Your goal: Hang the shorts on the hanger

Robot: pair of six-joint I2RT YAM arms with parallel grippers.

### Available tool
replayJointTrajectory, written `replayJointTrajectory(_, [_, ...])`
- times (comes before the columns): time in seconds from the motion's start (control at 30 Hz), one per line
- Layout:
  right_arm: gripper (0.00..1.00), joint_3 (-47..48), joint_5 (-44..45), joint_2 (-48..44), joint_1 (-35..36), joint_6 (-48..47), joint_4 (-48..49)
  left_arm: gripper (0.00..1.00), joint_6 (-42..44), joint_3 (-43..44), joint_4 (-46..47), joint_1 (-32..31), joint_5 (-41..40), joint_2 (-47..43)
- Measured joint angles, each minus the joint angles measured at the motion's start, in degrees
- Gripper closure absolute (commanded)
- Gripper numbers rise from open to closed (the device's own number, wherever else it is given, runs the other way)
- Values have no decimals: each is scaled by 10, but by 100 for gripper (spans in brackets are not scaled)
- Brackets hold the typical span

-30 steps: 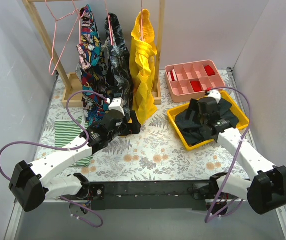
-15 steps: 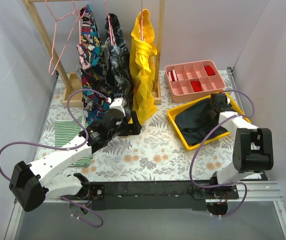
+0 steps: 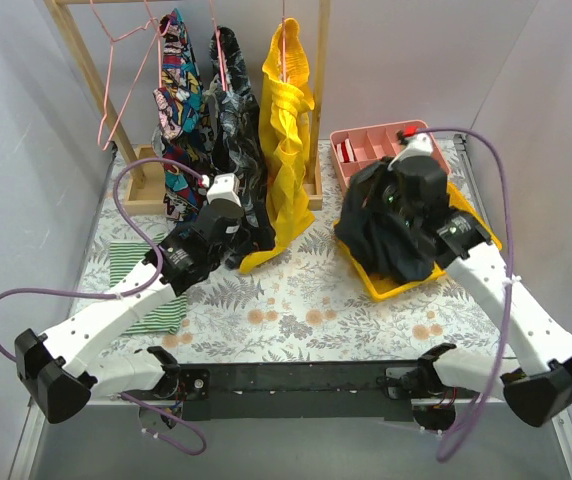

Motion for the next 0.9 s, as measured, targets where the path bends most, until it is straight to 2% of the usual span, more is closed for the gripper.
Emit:
replayJointTrajectory(0.13, [99, -39, 16, -45, 143, 13, -1, 2, -5, 40, -34, 0, -36, -1])
replayJointTrajectory(0.17, [78, -65, 23, -52, 173, 19, 8, 2, -7, 44, -39, 1, -43, -2])
replayJointTrajectory(0.23, [53, -125, 27, -56, 218, 26, 23, 2, -12, 45, -48, 2, -50, -4])
replayJointTrajectory(0.27, [38, -157, 26, -49, 240, 29, 24, 2, -15, 45, -55, 3, -53, -4])
replayJointTrajectory(0.37, [19, -212, 22, -28, 269, 31, 13, 2, -24, 33, -56, 3, -52, -5])
replayJointTrajectory(0.43, [16, -225, 28, -32, 269, 22, 3, 2, -29, 18, -53, 4, -45, -5])
replayJointTrajectory(0.53, [17, -226, 48, -62, 261, 2, 7, 2, -39, -12, -46, 5, -28, -2])
replayJointTrajectory(0.63, [27, -208, 40, -73, 217, -23, 10, 6, -48, -39, -32, 6, -7, 4])
replayJointTrajectory(0.67, [33, -194, 30, -61, 190, -33, 15, 7, -51, -46, -26, 6, -1, 7])
replayJointTrajectory(0.7, [35, -179, 17, -42, 163, -44, 25, 11, -54, -54, -17, 6, 8, 13])
replayJointTrajectory(0.77, [35, -147, -7, 14, 122, -63, 42, 14, -59, -63, -5, 6, 21, 21])
replayJointTrajectory(0.9, [35, -99, -29, 134, 86, -89, 61, 18, -64, -78, 31, 6, 62, 28])
